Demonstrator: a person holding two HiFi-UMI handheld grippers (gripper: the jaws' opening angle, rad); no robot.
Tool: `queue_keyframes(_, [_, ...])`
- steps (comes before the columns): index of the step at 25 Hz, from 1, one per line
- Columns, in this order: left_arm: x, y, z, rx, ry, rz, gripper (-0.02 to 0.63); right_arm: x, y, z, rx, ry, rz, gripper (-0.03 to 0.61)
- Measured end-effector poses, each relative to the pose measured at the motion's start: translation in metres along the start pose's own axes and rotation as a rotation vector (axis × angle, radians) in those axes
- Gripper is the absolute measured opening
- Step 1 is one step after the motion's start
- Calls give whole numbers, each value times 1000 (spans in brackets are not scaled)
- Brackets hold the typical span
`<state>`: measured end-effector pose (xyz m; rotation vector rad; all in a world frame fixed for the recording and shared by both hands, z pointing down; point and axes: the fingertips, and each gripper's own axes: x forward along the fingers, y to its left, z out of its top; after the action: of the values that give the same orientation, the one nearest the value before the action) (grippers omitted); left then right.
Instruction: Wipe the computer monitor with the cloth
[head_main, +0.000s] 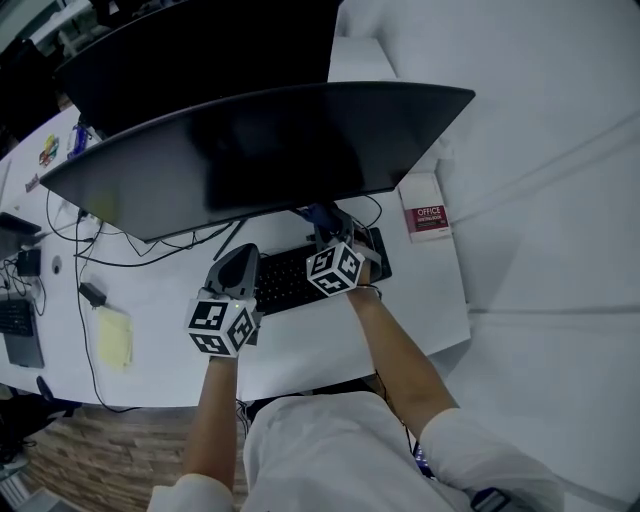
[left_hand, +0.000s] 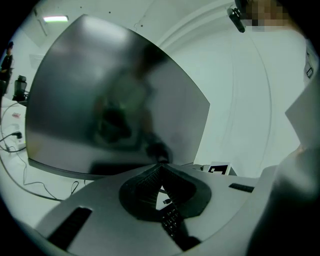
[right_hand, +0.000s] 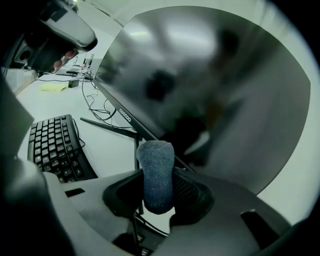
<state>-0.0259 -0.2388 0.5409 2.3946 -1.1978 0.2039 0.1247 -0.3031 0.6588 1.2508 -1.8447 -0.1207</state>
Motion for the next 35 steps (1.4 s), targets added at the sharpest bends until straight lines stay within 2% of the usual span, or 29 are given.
queue_keyframes(11, [49, -57, -9, 21, 20, -34, 12, -6, -64, -62, 12, 28, -45, 135])
queue_keyframes(20, [71, -82, -11, 31, 29, -32, 11, -10, -100, -97, 26, 43, -64, 135])
queue_keyframes(28, [73, -95, -11, 44, 36, -13, 11, -15, -127, -123, 39, 59, -86, 135])
queue_keyframes(35, [51, -98, -10, 55, 35, 0, 12, -34, -136, -131, 79, 58, -120, 135])
